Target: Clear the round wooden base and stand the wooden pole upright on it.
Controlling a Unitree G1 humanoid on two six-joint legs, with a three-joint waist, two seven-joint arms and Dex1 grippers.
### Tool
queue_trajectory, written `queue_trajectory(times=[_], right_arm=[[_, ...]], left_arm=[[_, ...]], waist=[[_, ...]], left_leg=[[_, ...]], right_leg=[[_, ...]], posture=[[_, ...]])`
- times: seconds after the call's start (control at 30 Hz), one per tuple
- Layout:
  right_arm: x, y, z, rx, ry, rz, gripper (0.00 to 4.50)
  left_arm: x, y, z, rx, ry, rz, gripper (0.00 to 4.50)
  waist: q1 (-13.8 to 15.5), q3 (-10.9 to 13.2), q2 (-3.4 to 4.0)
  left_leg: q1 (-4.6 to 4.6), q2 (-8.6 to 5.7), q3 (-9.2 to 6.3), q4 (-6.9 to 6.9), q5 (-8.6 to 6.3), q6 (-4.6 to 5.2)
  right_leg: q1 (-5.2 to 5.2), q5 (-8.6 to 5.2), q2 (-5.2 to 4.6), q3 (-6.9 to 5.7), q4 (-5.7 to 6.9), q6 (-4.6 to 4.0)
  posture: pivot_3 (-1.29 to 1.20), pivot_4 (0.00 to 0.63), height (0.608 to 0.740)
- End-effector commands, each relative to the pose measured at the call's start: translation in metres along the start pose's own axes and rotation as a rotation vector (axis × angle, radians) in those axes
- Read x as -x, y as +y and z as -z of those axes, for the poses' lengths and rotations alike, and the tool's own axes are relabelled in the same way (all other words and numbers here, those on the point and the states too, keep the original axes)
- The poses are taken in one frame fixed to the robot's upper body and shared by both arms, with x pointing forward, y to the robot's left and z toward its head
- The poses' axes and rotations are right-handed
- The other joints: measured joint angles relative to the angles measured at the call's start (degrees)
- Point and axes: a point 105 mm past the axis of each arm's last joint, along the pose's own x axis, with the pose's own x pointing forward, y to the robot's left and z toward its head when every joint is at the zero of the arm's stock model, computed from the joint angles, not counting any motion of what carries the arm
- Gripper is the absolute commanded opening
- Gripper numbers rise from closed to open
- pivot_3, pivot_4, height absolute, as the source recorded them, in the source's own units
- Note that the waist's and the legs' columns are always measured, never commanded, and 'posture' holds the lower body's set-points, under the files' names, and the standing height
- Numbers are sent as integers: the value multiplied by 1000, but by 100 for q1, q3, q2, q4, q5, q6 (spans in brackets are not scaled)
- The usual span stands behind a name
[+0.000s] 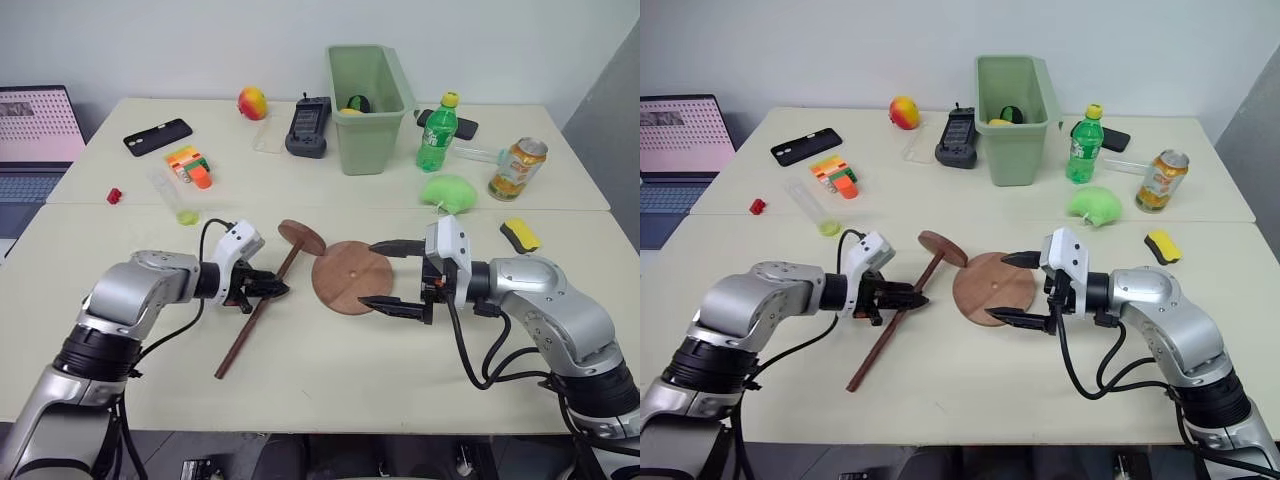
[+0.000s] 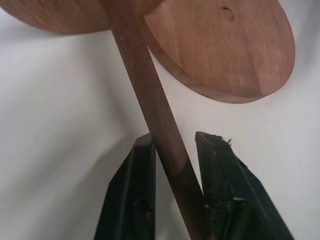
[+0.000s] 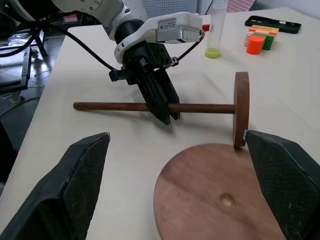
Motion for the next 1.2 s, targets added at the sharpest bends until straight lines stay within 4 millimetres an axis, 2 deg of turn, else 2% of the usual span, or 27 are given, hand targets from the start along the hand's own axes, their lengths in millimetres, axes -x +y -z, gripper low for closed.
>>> queue_trajectory(times=[0.03,0.1,0.27,0.37,0.47,0.5,0.57,0.63,0.7,0.9,1.0,1.2], right_arm=[[4,0,-10,35,-18,-2,4500],[6,0,-11,34,-18,-1,4500],[12,1,-16,38,-28,25,4500],[20,-1,-19,41,-28,60,4500],[30,-6,-24,57,-34,116,4500],[34,-10,-27,87,-44,156,4500],[40,-15,-31,151,-54,216,4500],[45,-14,-29,163,-50,240,4500],[50,-9,-18,148,-7,229,4500],[63,13,23,-12,142,200,4500],[67,18,22,-27,142,206,4500],[73,21,19,-62,122,238,4500]], left_arm=[[7,0,-6,-19,9,6,436],[16,7,-14,-5,-24,-23,285],[45,21,-45,14,-160,-121,278],[60,18,-79,-78,-334,-161,278],[66,2,-118,-159,-579,-159,278],[67,-1,-134,-257,-716,-247,278],[60,-16,-149,-350,-843,-274,278],[48,-27,-156,-345,-919,-239,278],[39,-46,-161,-373,-998,-127,278],[8,-60,-175,-284,-1156,-29,278],[-6,-73,-175,-234,-1191,85,278],[-18,-90,-173,-223,-1224,186,278]], waist=[[-1,0,0],[-1,0,0],[-3,0,0],[2,0,0],[62,-2,-3],[91,-2,-3],[141,-4,-7],[149,-5,-8],[137,-6,-10],[145,-7,-10],[126,-7,-11],[115,-7,-12]], left_leg=[[0,1,0,0,0,0],[0,1,1,0,1,-1],[-3,1,-3,2,1,0],[-5,3,-4,2,1,-2],[-5,1,-2,4,3,-5],[-5,1,-2,7,5,-7],[-5,-1,3,12,6,-10],[-8,-2,7,15,6,-11],[-7,-2,17,14,6,-10],[-3,-9,38,14,4,-1],[2,-12,42,14,4,4],[2,-13,41,14,5,3]], right_leg=[[0,0,0,1,0,0],[-1,0,0,1,0,0],[-2,0,0,-4,1,0],[-2,0,0,-4,-1,0],[-1,0,-7,-3,-4,0],[1,0,-8,-4,-4,0],[4,2,-14,0,-4,3],[4,5,-13,2,-6,8],[4,6,-12,5,-6,10],[11,7,-8,7,-4,11],[14,7,-6,10,-1,12],[14,8,2,8,0,12]], posture=[[0,150,740],[0,150,740],[0,150,740],[0,150,740],[0,150,740],[0,150,740],[0,150,740],[0,150,740],[0,150,740],[0,150,740],[0,150,740],[0,150,740]])
